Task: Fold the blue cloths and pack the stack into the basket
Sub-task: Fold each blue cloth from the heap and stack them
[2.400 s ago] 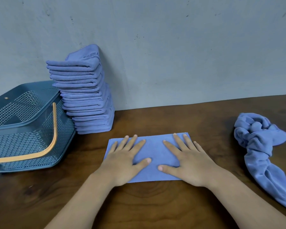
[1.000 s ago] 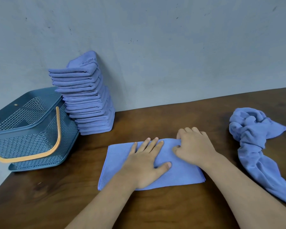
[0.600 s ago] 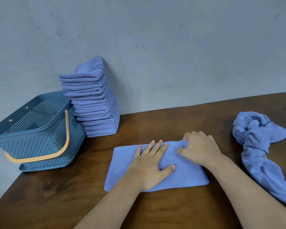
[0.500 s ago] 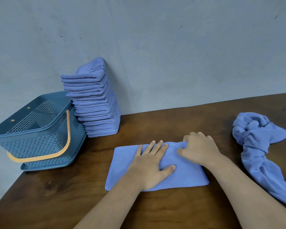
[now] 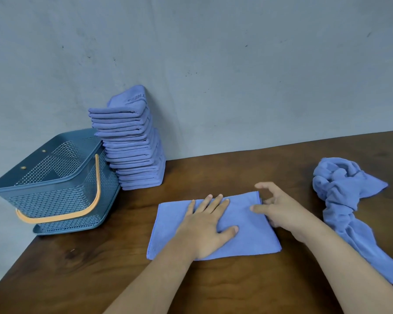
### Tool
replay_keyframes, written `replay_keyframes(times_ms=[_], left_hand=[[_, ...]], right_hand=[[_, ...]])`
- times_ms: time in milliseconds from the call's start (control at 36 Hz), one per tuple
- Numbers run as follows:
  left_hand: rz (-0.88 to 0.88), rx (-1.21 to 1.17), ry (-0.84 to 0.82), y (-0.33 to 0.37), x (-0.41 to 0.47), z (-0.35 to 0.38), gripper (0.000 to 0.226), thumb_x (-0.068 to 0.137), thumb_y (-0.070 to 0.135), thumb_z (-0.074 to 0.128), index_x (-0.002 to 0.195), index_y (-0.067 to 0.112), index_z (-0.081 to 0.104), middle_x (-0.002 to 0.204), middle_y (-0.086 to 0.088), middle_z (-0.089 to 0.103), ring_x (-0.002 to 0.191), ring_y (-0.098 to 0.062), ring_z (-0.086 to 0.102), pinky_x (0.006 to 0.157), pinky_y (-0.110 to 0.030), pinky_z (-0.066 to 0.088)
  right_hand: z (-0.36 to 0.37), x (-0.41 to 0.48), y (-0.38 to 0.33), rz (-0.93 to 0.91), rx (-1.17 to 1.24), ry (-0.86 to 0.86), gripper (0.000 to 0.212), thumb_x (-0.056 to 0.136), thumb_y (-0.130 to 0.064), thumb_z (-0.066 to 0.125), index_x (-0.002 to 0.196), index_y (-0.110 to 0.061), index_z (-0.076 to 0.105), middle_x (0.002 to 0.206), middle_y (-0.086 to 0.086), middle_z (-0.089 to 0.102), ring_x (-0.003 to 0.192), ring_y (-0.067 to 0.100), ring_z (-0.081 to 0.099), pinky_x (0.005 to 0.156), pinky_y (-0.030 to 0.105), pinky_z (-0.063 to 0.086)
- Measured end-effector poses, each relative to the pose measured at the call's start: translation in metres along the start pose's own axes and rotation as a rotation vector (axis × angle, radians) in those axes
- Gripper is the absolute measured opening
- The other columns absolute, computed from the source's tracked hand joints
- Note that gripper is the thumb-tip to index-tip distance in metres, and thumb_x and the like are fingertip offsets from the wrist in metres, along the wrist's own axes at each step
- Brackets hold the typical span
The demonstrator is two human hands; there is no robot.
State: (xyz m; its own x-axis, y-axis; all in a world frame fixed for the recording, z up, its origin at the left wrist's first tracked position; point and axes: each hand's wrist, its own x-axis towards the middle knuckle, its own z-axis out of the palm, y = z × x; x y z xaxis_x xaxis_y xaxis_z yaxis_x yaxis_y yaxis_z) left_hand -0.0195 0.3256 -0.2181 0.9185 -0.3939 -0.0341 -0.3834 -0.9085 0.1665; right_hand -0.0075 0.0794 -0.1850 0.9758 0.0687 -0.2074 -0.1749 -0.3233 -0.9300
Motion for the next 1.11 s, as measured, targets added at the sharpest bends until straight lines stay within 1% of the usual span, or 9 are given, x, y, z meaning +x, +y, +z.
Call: replay_keyframes(times_ms=[194,306,361,528,667,833,944,1056,1111], left_hand=[[0.007,0.013,-0.002,-0.001,0.001,0.001,0.082,0.098,0.082,0.02,0.167,0.045,-0.004,0.174,0.024,-0.009,0.16,-0.005,-0.015,0.131,-0.05,-0.006],[0.013,0.023,0.002,-0.002,0.002,0.002,0.082,0.098,0.082,0.021,0.167,0.044,-0.004,0.174,0.024,-0.009,0.16,-0.004,-0.015,0.131,-0.049,-0.006],[0.01,0.02,0.002,-0.002,0.002,0.003,0.082,0.098,0.082,0.021,0.167,0.045,-0.004,0.174,0.025,-0.009,0.16,-0.003,-0.015,0.131,-0.049,-0.006],[-0.002,0.02,0.008,-0.001,0.002,0.003,0.083,0.098,0.082,0.022,0.167,0.044,-0.003,0.174,0.025,-0.009,0.16,-0.003,-0.015,0.131,-0.049,-0.006],[-0.006,0.011,-0.005,0.001,0.001,-0.001,0.083,0.098,0.082,0.021,0.167,0.044,-0.003,0.174,0.024,-0.009,0.16,-0.004,-0.015,0.131,-0.05,-0.004],[0.004,-0.002,-0.038,0.016,-0.008,-0.002,0.087,0.097,0.084,0.02,0.168,0.041,-0.006,0.174,0.021,-0.012,0.16,-0.007,-0.018,0.131,-0.052,-0.006],[0.004,-0.032,-0.046,0.036,-0.021,0.005,0.09,0.095,0.087,0.02,0.167,0.042,-0.007,0.174,0.022,-0.014,0.16,-0.007,-0.02,0.131,-0.051,-0.009],[-0.003,-0.042,-0.04,0.043,-0.026,0.005,0.087,0.096,0.085,0.02,0.168,0.041,-0.003,0.175,0.021,-0.01,0.161,-0.008,-0.016,0.131,-0.052,-0.008],[-0.019,-0.035,-0.026,0.039,-0.029,0.001,0.082,0.1,0.08,0.022,0.169,0.04,0.002,0.175,0.021,-0.005,0.162,-0.008,-0.012,0.131,-0.052,-0.007]], right_hand=[[0.003,-0.015,0.021,-0.132,-0.212,0.04,0.033,0.095,-0.033,0.073,0.114,-0.049,0.052,0.065,-0.007,0.063,0.058,0.004,0.059,0.058,0.028,0.046],[0.008,-0.005,0.025,-0.199,-0.215,0.029,0.041,0.099,-0.03,0.068,0.133,-0.05,0.057,0.123,-0.02,0.066,0.11,0.002,0.064,0.091,0.032,0.057],[0.009,0.002,0.027,-0.188,-0.252,0.035,0.044,0.1,-0.031,0.067,0.141,-0.044,0.058,0.14,-0.016,0.059,0.121,0.005,0.059,0.098,0.032,0.055],[0.01,0.009,0.033,-0.183,-0.325,0.058,0.057,0.103,-0.027,0.063,0.156,-0.039,0.046,0.153,-0.014,0.05,0.132,0.011,0.053,0.107,0.036,0.05],[0.011,0.003,0.031,-0.183,-0.336,0.065,0.062,0.106,-0.024,0.057,0.162,-0.041,0.035,0.162,-0.02,0.039,0.143,0.009,0.045,0.105,0.028,0.046],[0.008,-0.014,0.031,-0.188,-0.303,0.048,0.061,0.107,-0.013,0.048,0.161,-0.038,0.037,0.154,-0.024,0.042,0.123,-0.003,0.043,0.089,0.017,0.041],[-0.007,-0.032,0.043,-0.151,-0.194,0.041,0.059,0.106,-0.012,0.055,0.157,-0.038,0.044,0.163,-0.019,0.039,0.149,0.003,0.036,0.12,0.029,0.036],[-0.012,-0.053,0.051,-0.132,-0.047,0.053,0.047,0.096,-0.031,0.076,0.131,-0.057,0.057,0.14,-0.025,0.061,0.132,-0.004,0.055,0.112,0.031,0.048],[-0.01,-0.06,0.05,-0.129,-0.063,0.029,0.059,0.083,-0.045,0.088,0.134,-0.055,0.059,0.137,-0.028,0.061,0.125,-0.007,0.058,0.105,0.026,0.05]])
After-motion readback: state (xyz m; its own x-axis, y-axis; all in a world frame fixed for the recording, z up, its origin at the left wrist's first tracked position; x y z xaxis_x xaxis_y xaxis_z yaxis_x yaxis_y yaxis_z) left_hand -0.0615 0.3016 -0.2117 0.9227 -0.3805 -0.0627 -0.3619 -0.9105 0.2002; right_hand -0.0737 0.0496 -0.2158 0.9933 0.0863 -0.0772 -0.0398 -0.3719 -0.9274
